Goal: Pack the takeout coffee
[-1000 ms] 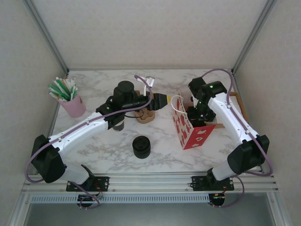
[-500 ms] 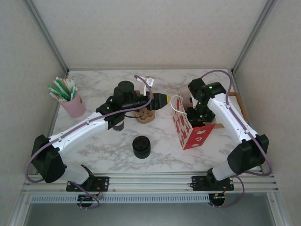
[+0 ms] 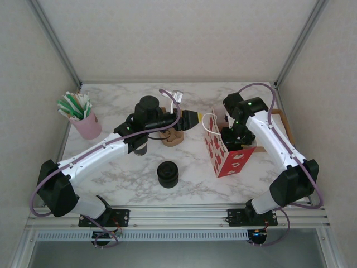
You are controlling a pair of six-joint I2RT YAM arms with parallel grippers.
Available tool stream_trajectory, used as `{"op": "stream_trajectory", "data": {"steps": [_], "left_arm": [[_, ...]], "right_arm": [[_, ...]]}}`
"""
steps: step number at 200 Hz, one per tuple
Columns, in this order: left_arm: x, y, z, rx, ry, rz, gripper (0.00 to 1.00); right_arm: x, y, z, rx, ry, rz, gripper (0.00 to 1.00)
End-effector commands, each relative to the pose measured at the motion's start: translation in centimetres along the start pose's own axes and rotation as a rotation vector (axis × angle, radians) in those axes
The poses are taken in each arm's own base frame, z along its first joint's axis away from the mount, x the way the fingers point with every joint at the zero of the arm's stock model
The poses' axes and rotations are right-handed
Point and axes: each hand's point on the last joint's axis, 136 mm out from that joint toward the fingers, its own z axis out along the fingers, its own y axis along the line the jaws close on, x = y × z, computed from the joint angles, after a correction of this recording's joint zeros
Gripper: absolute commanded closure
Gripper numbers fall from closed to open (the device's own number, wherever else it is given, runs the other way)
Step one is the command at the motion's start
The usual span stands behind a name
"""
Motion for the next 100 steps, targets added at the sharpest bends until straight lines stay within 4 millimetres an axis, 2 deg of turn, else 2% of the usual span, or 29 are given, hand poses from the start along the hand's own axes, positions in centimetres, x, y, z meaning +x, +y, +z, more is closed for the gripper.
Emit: {"op": "stream_trajectory", "data": {"steps": [1,100], "left_arm": [[-1.1,-1.1,-0.1,0.021,-0.027,0.033,0.25],[-1.1,-1.0,0.0,0.017,-0.025,0.031,0.25]], "right_arm": [[0.3,0.0,-0.4,-0.012,-0.008,0.001,0.36],[0.0,0.1,0.8,-0.021,-0.023,-0.005,0.36]]}}
